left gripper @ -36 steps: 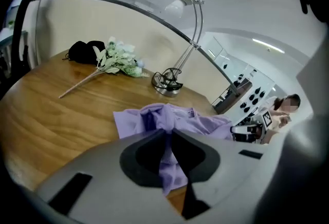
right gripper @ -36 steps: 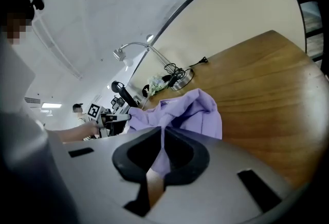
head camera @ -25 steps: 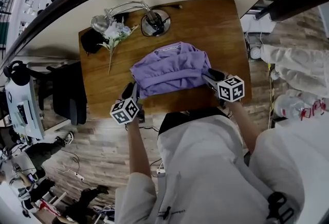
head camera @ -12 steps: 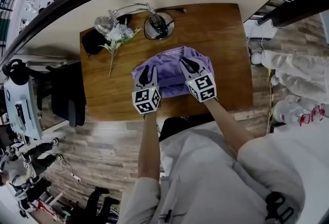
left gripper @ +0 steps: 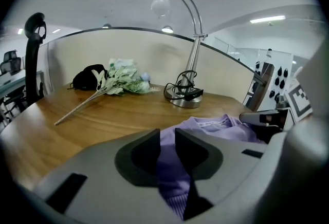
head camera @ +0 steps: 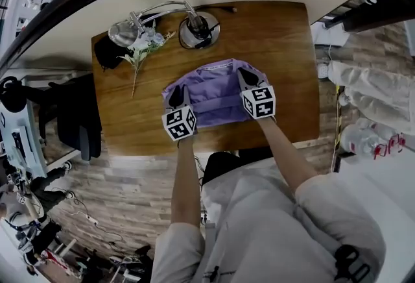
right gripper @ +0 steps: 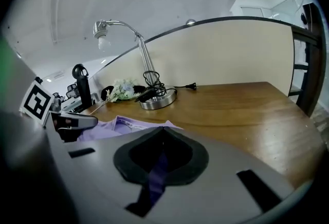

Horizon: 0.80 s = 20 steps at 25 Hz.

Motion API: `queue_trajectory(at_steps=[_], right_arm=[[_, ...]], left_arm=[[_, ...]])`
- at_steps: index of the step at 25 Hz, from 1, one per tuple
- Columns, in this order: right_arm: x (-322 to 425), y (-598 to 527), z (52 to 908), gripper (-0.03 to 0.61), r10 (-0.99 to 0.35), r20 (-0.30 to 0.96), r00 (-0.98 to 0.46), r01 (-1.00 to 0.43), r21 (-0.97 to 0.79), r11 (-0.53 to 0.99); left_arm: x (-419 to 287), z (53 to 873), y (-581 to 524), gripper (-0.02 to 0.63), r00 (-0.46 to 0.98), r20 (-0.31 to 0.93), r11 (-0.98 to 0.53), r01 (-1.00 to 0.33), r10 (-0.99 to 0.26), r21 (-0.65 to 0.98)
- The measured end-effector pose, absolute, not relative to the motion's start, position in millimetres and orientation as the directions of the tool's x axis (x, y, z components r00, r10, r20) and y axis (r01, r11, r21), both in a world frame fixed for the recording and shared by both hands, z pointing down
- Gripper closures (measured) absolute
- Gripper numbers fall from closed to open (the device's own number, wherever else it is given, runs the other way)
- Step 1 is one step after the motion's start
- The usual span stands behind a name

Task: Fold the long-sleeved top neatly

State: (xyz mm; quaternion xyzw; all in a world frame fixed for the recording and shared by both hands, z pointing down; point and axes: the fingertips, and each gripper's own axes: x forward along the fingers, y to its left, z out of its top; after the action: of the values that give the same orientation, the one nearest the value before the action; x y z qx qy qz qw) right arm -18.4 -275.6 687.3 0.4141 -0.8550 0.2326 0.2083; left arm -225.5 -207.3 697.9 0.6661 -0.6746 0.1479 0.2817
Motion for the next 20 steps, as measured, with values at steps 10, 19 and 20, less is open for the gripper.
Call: queue_trajectory(at_steps=[10, 19, 20], right_arm=[[-9, -284, 699, 0.574, -0.584, 0.605, -0.541, -0.835, -0.303, 0.459], [-28, -284, 711, 0.505, -0.501, 0.693, -0.518, -0.831, -0.271, 0.485], [-32, -282, 711, 0.457, -0.491, 0.704, -0.514, -0.828, -0.257, 0.499]], left_arm=[[-237, 714, -211, 0.518, -0.022, 0.654, 0.175, -0.970, -0.756, 0.170], [-243, 715, -216, 0.537, 0.039, 0.676, 0.169, -0.956, -0.736, 0.239], [-242, 714, -217, 0.537, 0.069, 0.682, 0.162, -0.950, -0.728, 0.268]])
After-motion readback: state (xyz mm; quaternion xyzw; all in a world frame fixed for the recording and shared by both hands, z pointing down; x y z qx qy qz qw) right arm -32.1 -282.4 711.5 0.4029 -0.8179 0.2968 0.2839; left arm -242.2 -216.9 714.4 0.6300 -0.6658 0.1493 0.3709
